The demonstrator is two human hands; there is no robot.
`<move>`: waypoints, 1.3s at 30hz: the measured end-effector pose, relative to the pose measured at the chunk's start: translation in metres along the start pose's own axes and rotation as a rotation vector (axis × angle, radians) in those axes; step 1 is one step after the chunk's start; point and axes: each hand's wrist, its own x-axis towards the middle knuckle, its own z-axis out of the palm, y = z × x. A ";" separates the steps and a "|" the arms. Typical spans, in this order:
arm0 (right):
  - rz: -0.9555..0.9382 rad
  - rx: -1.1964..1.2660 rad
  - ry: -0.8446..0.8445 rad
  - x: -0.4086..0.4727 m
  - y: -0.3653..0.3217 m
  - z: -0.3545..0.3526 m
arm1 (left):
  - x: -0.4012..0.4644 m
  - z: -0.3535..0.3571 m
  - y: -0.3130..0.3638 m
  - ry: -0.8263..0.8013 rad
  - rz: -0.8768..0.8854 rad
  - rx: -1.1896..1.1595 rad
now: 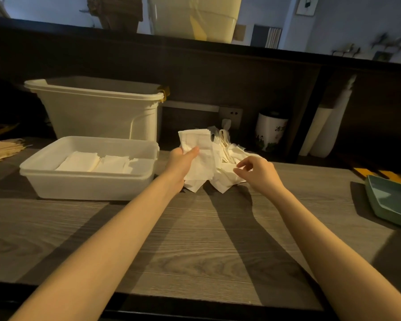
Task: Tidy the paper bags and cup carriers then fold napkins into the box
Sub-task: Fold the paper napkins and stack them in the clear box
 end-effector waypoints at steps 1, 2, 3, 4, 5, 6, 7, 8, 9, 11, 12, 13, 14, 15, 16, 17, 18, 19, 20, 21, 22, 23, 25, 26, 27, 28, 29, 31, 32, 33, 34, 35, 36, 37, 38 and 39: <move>0.014 -0.023 -0.026 0.004 0.002 0.001 | 0.002 0.002 0.001 0.002 0.000 0.003; 0.030 -0.043 -0.053 0.007 0.003 0.002 | 0.005 0.004 0.001 0.004 0.000 0.009; 0.048 -0.062 -0.084 0.009 0.005 0.004 | 0.007 0.006 0.001 0.006 -0.002 0.017; 0.057 -0.083 -0.112 0.009 0.005 0.007 | 0.008 0.008 0.001 0.009 -0.006 0.026; 0.058 -0.106 -0.130 0.009 0.006 0.010 | 0.010 0.008 0.000 0.012 -0.013 0.032; 0.049 -0.128 -0.132 0.009 0.007 0.013 | 0.011 0.009 -0.001 0.012 -0.019 0.030; 0.035 -0.145 -0.120 0.008 0.008 0.016 | 0.013 0.009 -0.002 0.012 -0.023 0.020; 0.025 -0.152 -0.098 0.006 0.010 0.017 | 0.014 0.009 -0.003 0.012 -0.024 0.009; 0.018 -0.151 -0.071 0.005 0.012 0.017 | 0.015 0.009 -0.003 0.012 -0.022 0.004; 0.010 -0.145 -0.022 0.004 0.015 0.017 | 0.016 0.009 -0.004 0.009 -0.018 -0.004; 0.001 -0.145 -0.005 0.003 0.016 0.017 | 0.017 0.009 -0.005 0.006 -0.019 -0.013; -0.011 -0.142 0.009 0.002 0.015 0.019 | 0.017 0.008 -0.006 0.003 -0.021 -0.019; -0.023 -0.135 0.023 0.001 0.015 0.019 | 0.017 0.008 -0.008 0.004 -0.024 -0.017; -0.028 -0.127 0.036 0.001 0.014 0.020 | 0.016 0.008 -0.009 0.005 -0.028 -0.005; -0.027 -0.122 0.048 0.000 0.014 0.020 | 0.015 0.008 -0.011 0.007 -0.032 0.010; -0.023 -0.120 0.058 0.001 0.014 0.020 | 0.014 0.008 -0.012 0.007 -0.033 0.023; -0.018 -0.117 0.068 0.001 0.014 0.019 | 0.013 0.008 -0.013 0.006 -0.032 0.028; -0.016 -0.109 0.079 0.002 0.014 0.019 | 0.012 0.007 -0.013 0.005 -0.029 0.027; -0.014 -0.092 0.090 0.002 0.014 0.018 | 0.011 0.006 -0.013 0.007 -0.026 0.025; -0.010 -0.068 0.101 0.002 0.013 0.017 | 0.011 0.005 -0.013 0.011 -0.024 0.025; -0.006 -0.042 0.112 0.002 0.012 0.016 | 0.010 0.003 -0.013 0.016 -0.024 0.023; -0.006 -0.016 0.126 0.002 0.011 0.015 | 0.010 0.002 -0.013 0.020 -0.026 0.020; -0.012 0.030 0.162 0.001 0.009 0.012 | 0.009 0.000 -0.011 0.025 -0.029 0.016; -0.016 0.052 0.183 0.000 0.008 0.010 | 0.008 0.000 -0.011 0.023 -0.027 0.016; -0.021 0.079 0.203 -0.001 0.007 0.007 | 0.007 0.000 -0.010 0.019 -0.023 0.012; -0.027 0.116 0.224 -0.002 0.006 0.005 | 0.006 0.000 -0.009 0.016 -0.019 0.005; -0.027 0.167 0.245 -0.002 0.004 0.002 | 0.005 0.000 -0.009 0.016 -0.018 -0.001; -0.022 0.289 0.279 -0.003 0.001 -0.005 | 0.003 0.000 -0.007 0.017 -0.020 -0.017; -0.022 0.339 0.297 -0.004 -0.002 -0.007 | 0.002 0.000 -0.007 0.014 -0.020 -0.024; -0.022 0.380 0.318 -0.003 -0.003 -0.009 | 0.001 0.000 -0.007 0.010 -0.020 -0.026; -0.019 0.419 0.339 -0.003 -0.004 -0.009 | 0.000 0.000 -0.006 0.010 -0.019 -0.022; -0.012 0.457 0.361 -0.002 -0.005 -0.010 | 0.000 0.000 -0.006 0.014 -0.018 -0.015; -0.003 0.498 0.378 -0.001 -0.007 -0.010 | 0.000 0.000 -0.006 0.022 -0.016 -0.005; 0.007 0.536 0.390 0.000 -0.007 -0.010 | 0.000 0.000 -0.006 0.034 -0.016 0.005; 0.016 0.571 0.396 0.000 -0.008 -0.011 | 0.000 0.001 -0.006 0.044 -0.020 0.014; 0.018 0.598 0.400 0.001 -0.008 -0.011 | 0.001 0.001 -0.006 0.052 -0.025 0.021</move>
